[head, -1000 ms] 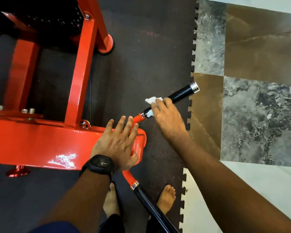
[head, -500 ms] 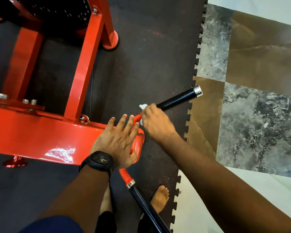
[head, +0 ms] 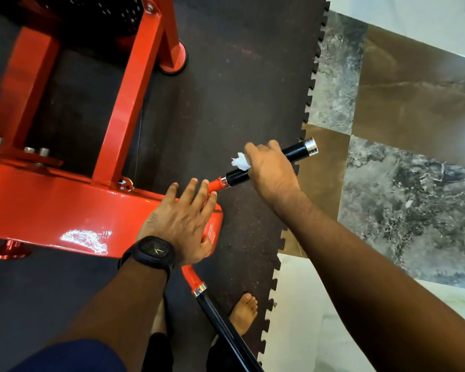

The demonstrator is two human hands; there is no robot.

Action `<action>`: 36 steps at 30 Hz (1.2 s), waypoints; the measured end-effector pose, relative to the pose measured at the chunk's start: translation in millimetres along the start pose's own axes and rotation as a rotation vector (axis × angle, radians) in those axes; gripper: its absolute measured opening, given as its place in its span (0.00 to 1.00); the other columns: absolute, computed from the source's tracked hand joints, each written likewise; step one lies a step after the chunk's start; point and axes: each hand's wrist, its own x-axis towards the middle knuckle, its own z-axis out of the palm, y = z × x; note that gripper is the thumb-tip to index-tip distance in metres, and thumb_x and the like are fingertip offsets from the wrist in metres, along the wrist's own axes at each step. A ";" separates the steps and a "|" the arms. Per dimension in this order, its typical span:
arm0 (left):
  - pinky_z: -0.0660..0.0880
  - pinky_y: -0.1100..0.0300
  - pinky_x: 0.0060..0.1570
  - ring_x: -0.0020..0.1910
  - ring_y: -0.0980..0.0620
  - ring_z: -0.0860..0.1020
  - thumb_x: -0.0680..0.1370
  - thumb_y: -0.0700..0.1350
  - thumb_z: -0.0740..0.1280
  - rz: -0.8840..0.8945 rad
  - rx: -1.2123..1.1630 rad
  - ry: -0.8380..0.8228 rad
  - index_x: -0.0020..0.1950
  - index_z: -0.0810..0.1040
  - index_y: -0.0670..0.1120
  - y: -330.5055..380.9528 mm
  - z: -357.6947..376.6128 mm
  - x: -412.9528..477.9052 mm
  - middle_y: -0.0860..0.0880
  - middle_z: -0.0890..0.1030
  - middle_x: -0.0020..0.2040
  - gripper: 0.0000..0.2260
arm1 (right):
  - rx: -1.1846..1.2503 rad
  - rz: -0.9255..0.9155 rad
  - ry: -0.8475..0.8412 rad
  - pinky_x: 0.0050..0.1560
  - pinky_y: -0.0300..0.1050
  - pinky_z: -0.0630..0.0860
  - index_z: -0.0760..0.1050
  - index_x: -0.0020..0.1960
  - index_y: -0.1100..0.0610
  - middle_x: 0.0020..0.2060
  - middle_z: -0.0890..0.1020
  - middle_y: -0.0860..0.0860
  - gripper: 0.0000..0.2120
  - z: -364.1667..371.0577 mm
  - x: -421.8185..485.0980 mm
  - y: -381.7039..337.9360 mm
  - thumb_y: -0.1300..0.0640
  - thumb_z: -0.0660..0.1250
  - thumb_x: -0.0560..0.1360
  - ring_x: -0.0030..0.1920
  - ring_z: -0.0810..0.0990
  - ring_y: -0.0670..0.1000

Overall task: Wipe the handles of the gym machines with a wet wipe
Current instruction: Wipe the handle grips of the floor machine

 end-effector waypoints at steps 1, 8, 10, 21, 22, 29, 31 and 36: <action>0.57 0.36 0.72 0.79 0.38 0.55 0.69 0.60 0.41 0.002 -0.007 0.006 0.81 0.54 0.43 -0.2 -1.6 0.2 0.38 0.54 0.81 0.42 | -0.062 -0.024 0.012 0.59 0.46 0.66 0.69 0.61 0.56 0.52 0.79 0.54 0.14 0.5 -1.9 -2.4 0.63 0.65 0.77 0.55 0.73 0.55; 0.53 0.37 0.74 0.80 0.38 0.49 0.74 0.61 0.43 0.015 0.000 -0.010 0.82 0.45 0.42 0.3 -2.6 -0.2 0.38 0.46 0.82 0.39 | -0.234 -0.342 -0.042 0.58 0.48 0.71 0.68 0.71 0.60 0.63 0.72 0.56 0.19 17.5 -17.4 -21.7 0.57 0.60 0.81 0.61 0.70 0.55; 0.53 0.37 0.74 0.80 0.39 0.49 0.71 0.60 0.38 0.017 0.002 -0.023 0.82 0.44 0.43 -0.5 -4.6 -0.8 0.38 0.46 0.82 0.41 | -0.279 -0.370 -0.048 0.57 0.48 0.71 0.67 0.71 0.59 0.61 0.72 0.55 0.19 10.9 -14.5 -16.9 0.57 0.59 0.81 0.60 0.72 0.55; 0.55 0.37 0.73 0.80 0.39 0.52 0.75 0.63 0.50 -0.009 -0.010 -0.009 0.82 0.49 0.43 1.2 -2.3 -0.2 0.39 0.50 0.82 0.40 | -0.551 -0.246 -0.133 0.53 0.45 0.71 0.69 0.70 0.60 0.61 0.72 0.58 0.17 -6.8 0.2 -17.2 0.57 0.56 0.83 0.61 0.73 0.56; 0.55 0.37 0.72 0.79 0.38 0.53 0.74 0.63 0.49 -0.009 -0.005 -0.015 0.82 0.50 0.43 1.0 -2.8 -0.1 0.39 0.51 0.81 0.40 | -0.567 -0.158 -0.132 0.54 0.46 0.72 0.70 0.70 0.59 0.61 0.72 0.58 0.17 -14.3 4.3 -8.5 0.56 0.58 0.83 0.61 0.73 0.57; 0.56 0.37 0.72 0.79 0.39 0.54 0.73 0.62 0.47 -0.002 -0.009 -0.016 0.82 0.52 0.43 0.1 -1.0 -1.5 0.39 0.53 0.81 0.40 | -0.624 -0.129 -0.153 0.58 0.49 0.72 0.71 0.68 0.59 0.59 0.72 0.60 0.16 -13.3 -8.2 -12.7 0.55 0.59 0.82 0.60 0.72 0.59; 0.55 0.37 0.73 0.80 0.39 0.52 0.74 0.62 0.48 0.000 -0.010 -0.012 0.82 0.49 0.43 -0.1 -0.7 -1.4 0.39 0.50 0.82 0.40 | -0.623 -0.028 -0.089 0.58 0.48 0.72 0.69 0.68 0.61 0.58 0.71 0.60 0.18 -20.3 -7.7 6.5 0.55 0.62 0.80 0.58 0.72 0.58; 0.54 0.36 0.73 0.80 0.39 0.51 0.74 0.62 0.48 -0.004 0.002 -0.017 0.82 0.48 0.43 1.0 0.0 -0.2 0.39 0.49 0.82 0.40 | -0.711 -0.190 -0.139 0.59 0.50 0.70 0.68 0.70 0.62 0.60 0.71 0.62 0.20 -13.7 -19.3 -4.3 0.55 0.59 0.81 0.63 0.70 0.61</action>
